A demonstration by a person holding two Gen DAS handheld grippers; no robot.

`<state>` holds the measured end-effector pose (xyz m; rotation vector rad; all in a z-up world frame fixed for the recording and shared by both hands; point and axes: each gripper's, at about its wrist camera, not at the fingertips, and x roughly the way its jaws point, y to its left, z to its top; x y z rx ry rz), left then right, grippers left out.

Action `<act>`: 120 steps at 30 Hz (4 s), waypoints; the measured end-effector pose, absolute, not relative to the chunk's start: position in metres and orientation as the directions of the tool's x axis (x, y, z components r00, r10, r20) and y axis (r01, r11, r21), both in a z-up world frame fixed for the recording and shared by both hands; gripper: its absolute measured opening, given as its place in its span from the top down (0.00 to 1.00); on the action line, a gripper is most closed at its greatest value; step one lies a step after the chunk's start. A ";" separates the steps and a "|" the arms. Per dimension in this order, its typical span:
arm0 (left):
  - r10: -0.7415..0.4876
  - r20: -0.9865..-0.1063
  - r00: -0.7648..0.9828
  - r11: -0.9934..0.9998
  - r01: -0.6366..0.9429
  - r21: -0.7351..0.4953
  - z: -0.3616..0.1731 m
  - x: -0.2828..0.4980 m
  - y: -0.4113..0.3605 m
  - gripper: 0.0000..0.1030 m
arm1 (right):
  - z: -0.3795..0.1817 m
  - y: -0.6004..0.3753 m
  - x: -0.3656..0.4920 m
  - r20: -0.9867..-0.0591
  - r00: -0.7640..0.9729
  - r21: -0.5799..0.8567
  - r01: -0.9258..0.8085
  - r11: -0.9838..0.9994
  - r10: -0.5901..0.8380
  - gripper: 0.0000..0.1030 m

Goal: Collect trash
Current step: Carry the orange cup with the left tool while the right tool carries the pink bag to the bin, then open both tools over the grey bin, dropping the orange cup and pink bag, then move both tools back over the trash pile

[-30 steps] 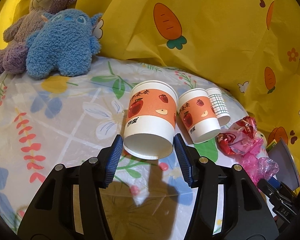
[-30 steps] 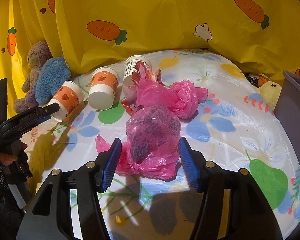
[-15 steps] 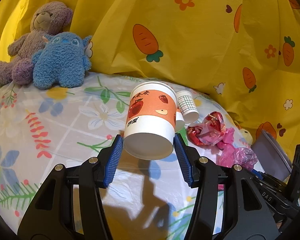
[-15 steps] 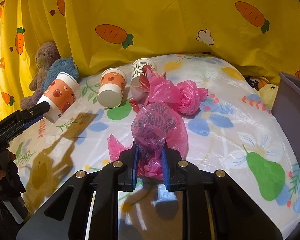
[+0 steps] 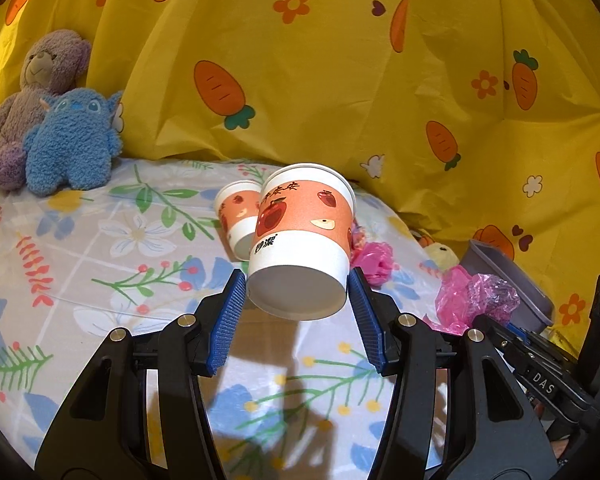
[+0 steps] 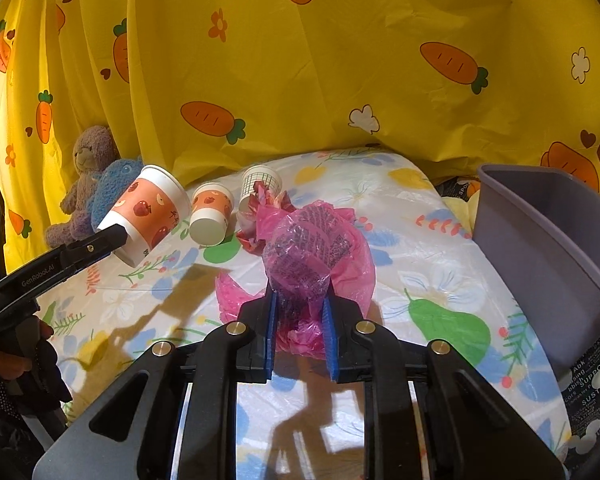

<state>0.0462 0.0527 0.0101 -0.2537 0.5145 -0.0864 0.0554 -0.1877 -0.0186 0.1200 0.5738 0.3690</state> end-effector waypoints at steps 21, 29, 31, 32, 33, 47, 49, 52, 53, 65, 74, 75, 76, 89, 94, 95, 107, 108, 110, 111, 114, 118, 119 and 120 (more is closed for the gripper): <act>-0.457 -0.426 0.781 0.889 0.401 -0.220 0.058 0.101 -0.156 0.49 | 0.035 -0.344 0.060 -0.366 0.930 0.134 0.102 0.986 -0.046 0.80; -0.508 -0.457 0.730 0.861 0.453 -0.233 0.049 0.131 -0.204 0.49 | 0.023 -0.377 0.071 -0.404 0.906 0.126 0.188 0.974 -0.123 0.80; -0.518 -0.465 0.718 0.854 0.464 -0.235 0.046 0.137 -0.212 0.49 | 0.020 -0.382 0.073 -0.415 0.900 0.124 0.197 0.972 -0.130 0.80; -0.522 -0.470 0.712 0.851 0.470 -0.234 0.044 0.139 -0.216 0.49 | 0.019 -0.385 0.074 -0.420 0.898 0.125 0.202 0.971 -0.133 0.80; -0.524 -0.475 0.708 0.850 0.472 -0.234 0.041 0.141 -0.219 0.49 | 0.018 -0.387 0.075 -0.424 0.896 0.125 0.207 0.970 -0.136 0.80; -0.547 -0.506 0.667 0.833 0.497 -0.244 0.026 0.157 -0.238 0.49 | 0.006 -0.398 0.087 -0.463 0.872 0.112 0.235 0.965 -0.159 0.79; -0.550 -0.507 0.664 0.830 0.500 -0.245 0.025 0.159 -0.239 0.49 | 0.006 -0.398 0.088 -0.466 0.870 0.110 0.237 0.965 -0.160 0.79; -0.553 -0.510 0.659 0.828 0.504 -0.247 0.023 0.161 -0.242 0.49 | 0.004 -0.398 0.090 -0.470 0.867 0.106 0.239 0.965 -0.163 0.79; -0.554 -0.511 0.657 0.827 0.505 -0.248 0.022 0.161 -0.243 0.49 | 0.004 -0.399 0.090 -0.472 0.866 0.106 0.241 0.965 -0.164 0.79; -0.568 -0.520 0.638 0.816 0.518 -0.257 0.018 0.164 -0.249 0.49 | -0.002 -0.402 0.095 -0.485 0.859 0.113 0.246 0.963 -0.163 0.78; -0.581 -0.524 0.623 0.806 0.530 -0.263 0.013 0.164 -0.253 0.49 | -0.005 -0.404 0.095 -0.492 0.855 0.116 0.254 0.960 -0.167 0.70; -0.579 -0.523 0.626 0.808 0.526 -0.264 0.014 0.164 -0.253 0.43 | -0.005 -0.405 0.094 -0.493 0.854 0.116 0.255 0.960 -0.167 0.66; -0.578 -0.520 0.629 0.809 0.523 -0.268 0.014 0.164 -0.251 0.40 | -0.006 -0.405 0.094 -0.494 0.853 0.116 0.258 0.959 -0.170 0.63; -0.526 -0.514 0.678 0.850 0.436 -0.296 0.011 0.161 -0.217 0.16 | -0.007 -0.408 0.086 -0.486 0.853 0.124 0.280 0.952 -0.188 0.44; -0.486 -0.521 0.702 0.874 0.404 -0.272 0.010 0.155 -0.203 0.16 | -0.008 -0.409 0.083 -0.484 0.851 0.128 0.299 0.946 -0.204 0.38; -0.478 -0.521 0.707 0.878 0.397 -0.267 0.010 0.153 -0.198 0.16 | -0.007 -0.409 0.083 -0.484 0.850 0.127 0.303 0.945 -0.207 0.37; -0.226 -0.525 0.821 0.972 0.156 -0.174 0.006 0.123 -0.097 0.16 | 0.012 -0.358 0.067 -0.423 0.896 0.118 0.204 0.972 -0.136 0.34; -0.199 -0.523 0.829 0.977 0.127 -0.170 0.005 0.120 -0.084 0.16 | 0.012 -0.349 0.068 -0.423 0.899 0.118 0.181 0.976 -0.115 0.34; -0.127 -0.522 0.843 0.987 0.055 -0.152 0.003 0.113 -0.057 0.16 | 0.013 -0.331 0.070 -0.428 0.901 0.118 0.131 0.984 -0.068 0.33; -0.090 -0.522 0.848 0.990 0.019 -0.140 0.001 0.109 -0.044 0.15 | 0.013 -0.322 0.071 -0.432 0.901 0.117 0.104 0.988 -0.044 0.33; 0.021 -0.532 0.847 0.989 -0.094 -0.111 -0.003 0.100 -0.003 0.14 | 0.011 -0.289 0.079 -0.453 0.891 0.105 0.026 0.994 0.025 0.33; 0.122 -0.545 0.829 0.969 -0.218 -0.113 -0.005 0.085 0.049 0.14 | 0.004 -0.243 0.094 -0.487 0.865 0.100 -0.079 0.992 0.118 0.33; 0.142 -0.547 0.825 0.963 -0.242 -0.116 -0.005 0.080 0.061 0.14 | 0.002 -0.230 0.098 -0.496 0.857 0.098 -0.104 0.990 0.139 0.33; 0.162 -0.548 0.821 0.956 -0.268 -0.118 -0.005 0.076 0.073 0.14 | 0.000 -0.218 0.102 -0.505 0.848 0.096 -0.130 0.987 0.161 0.33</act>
